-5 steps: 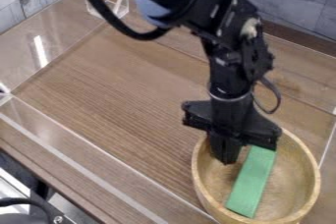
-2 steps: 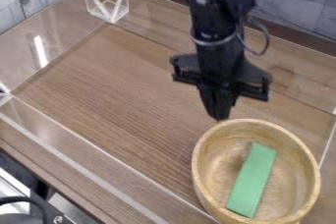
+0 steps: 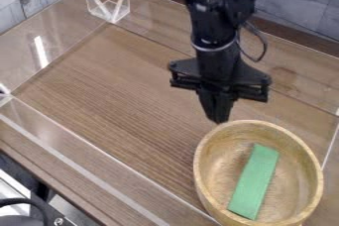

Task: Move green object from inside the wooden bowl to the table next to it

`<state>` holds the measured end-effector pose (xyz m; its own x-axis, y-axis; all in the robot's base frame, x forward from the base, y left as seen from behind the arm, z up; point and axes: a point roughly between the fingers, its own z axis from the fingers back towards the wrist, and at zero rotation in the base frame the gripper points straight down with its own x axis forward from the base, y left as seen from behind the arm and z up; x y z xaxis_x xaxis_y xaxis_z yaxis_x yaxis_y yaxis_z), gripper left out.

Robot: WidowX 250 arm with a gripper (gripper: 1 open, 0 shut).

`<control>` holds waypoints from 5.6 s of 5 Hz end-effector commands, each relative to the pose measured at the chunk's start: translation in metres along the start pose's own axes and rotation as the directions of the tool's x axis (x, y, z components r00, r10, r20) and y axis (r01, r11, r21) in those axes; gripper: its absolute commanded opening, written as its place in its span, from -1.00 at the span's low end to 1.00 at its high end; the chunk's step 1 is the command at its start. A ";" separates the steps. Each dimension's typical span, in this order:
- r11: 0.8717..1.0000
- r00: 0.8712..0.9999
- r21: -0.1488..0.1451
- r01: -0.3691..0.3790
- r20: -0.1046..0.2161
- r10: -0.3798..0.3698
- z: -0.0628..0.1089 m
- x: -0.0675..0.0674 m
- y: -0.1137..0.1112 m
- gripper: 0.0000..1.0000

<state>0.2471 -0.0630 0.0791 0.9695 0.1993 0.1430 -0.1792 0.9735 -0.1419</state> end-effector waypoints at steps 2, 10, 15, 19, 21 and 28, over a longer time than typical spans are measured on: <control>0.997 0.997 0.011 -0.071 0.030 0.071 0.007 -0.004 -0.007 -1.00; 0.978 0.979 0.048 -0.202 0.043 0.200 0.020 -0.008 -0.033 -1.00; 0.993 0.997 0.083 -0.081 -0.013 0.082 -0.023 -0.016 -0.034 1.00; 0.979 0.984 0.108 -0.174 -0.027 0.177 -0.057 -0.012 -0.043 -1.00; 0.995 0.996 0.088 -0.055 -0.063 0.061 -0.039 -0.013 -0.041 -1.00; 0.993 0.997 0.107 0.049 -0.057 -0.043 0.014 0.047 -0.010 -1.00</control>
<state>0.2826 -0.0612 0.0857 0.9893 0.1408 0.0383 -0.1405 0.9900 -0.0114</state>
